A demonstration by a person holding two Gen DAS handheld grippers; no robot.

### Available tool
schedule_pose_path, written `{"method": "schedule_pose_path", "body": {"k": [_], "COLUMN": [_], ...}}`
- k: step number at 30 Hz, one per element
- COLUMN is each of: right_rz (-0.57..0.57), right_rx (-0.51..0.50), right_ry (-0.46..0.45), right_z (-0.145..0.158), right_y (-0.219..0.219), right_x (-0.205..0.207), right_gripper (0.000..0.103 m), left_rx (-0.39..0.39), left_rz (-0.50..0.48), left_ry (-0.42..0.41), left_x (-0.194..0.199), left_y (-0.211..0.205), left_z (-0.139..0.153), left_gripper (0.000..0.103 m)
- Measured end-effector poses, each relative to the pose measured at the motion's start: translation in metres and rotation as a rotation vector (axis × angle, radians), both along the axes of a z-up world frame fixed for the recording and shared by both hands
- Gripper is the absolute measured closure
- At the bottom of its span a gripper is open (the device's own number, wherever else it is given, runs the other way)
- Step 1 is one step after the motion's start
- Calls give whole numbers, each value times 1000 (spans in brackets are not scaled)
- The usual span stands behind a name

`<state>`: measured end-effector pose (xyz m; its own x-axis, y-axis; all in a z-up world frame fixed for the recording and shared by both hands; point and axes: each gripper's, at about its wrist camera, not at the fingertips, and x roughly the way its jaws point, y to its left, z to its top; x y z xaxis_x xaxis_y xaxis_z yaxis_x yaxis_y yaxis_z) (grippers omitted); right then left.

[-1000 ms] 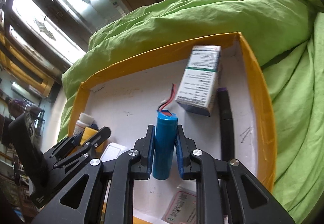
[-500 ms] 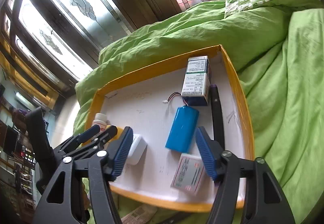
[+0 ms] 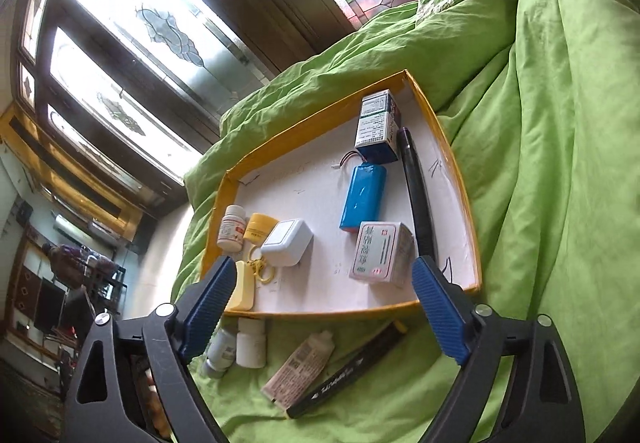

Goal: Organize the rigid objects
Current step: 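Open the left tool to release the yellow jar and withdraw both tools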

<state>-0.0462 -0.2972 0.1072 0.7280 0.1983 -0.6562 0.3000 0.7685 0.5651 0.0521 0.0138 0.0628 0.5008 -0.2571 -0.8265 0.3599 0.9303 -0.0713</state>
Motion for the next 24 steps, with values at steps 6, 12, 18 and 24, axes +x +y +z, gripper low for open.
{"method": "schedule_pose_path", "body": {"k": [6, 12, 18, 24], "right_rz": [47, 71, 133, 188], "right_rx": [18, 57, 80, 78], "right_ry": [12, 70, 121, 178], "right_z": [-5, -22, -35, -46], "right_y": [16, 24, 41, 56], "right_x": [-11, -27, -32, -31], "right_gripper": [14, 14, 14, 47], "left_rx": [-32, 9, 11, 69], "left_rz": [-33, -70, -76, -126], "left_ry": [-3, -7, -21, -64], "left_x": [-17, -20, -20, -23], "left_y": [0, -12, -14, -29], "left_z": [-4, -11, -11, -18], "left_gripper": [28, 28, 28, 28]}}
